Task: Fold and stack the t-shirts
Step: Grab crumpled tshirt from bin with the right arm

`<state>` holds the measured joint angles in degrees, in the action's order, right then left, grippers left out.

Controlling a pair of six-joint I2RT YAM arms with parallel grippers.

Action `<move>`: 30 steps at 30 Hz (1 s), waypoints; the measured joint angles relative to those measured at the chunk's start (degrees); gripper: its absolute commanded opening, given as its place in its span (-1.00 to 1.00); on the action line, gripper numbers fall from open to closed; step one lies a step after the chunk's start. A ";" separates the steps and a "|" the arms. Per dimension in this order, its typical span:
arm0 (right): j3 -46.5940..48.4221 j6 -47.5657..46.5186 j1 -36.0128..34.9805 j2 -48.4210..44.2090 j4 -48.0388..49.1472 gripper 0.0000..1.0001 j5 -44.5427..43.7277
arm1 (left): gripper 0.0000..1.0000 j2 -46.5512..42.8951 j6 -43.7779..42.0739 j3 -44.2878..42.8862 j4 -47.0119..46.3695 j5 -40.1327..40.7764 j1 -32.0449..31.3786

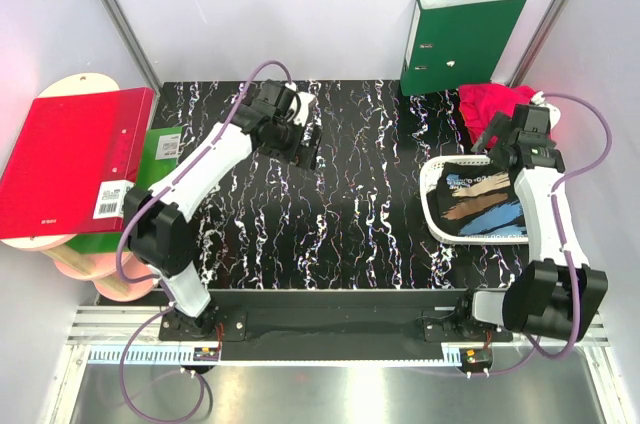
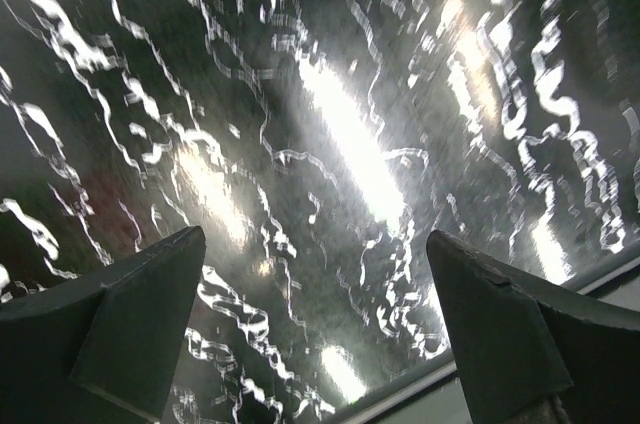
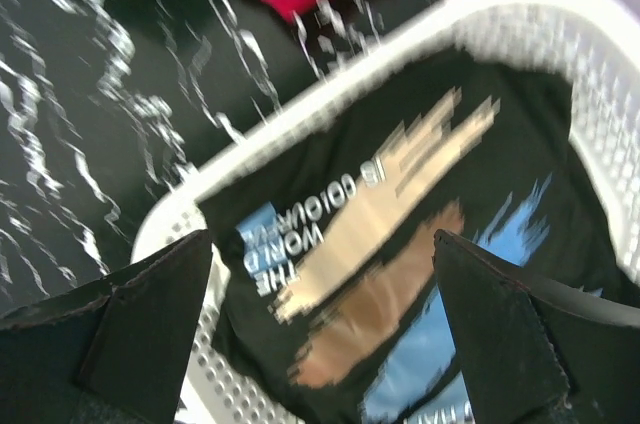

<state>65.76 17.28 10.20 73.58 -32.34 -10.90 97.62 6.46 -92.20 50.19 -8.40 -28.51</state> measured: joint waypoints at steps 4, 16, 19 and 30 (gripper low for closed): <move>-0.76 2.54 1.31 2.58 -3.78 0.87 0.09 | 0.98 2.34 0.02 0.66 3.08 1.20 0.02; -6.88 8.57 16.37 9.97 -8.28 0.52 5.55 | 0.98 6.43 0.70 4.52 7.30 -0.46 5.64; -6.12 8.50 16.55 14.32 -8.00 -0.13 7.06 | 0.98 8.87 0.76 4.59 7.74 -1.55 7.26; -2.14 8.92 16.92 22.03 -7.87 -1.00 14.05 | 0.98 9.49 0.92 4.61 8.46 -2.29 7.37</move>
<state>63.61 26.20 27.11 95.61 -40.21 3.16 107.11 7.38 -87.59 58.65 -10.70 -21.15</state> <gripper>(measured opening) 0.039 0.987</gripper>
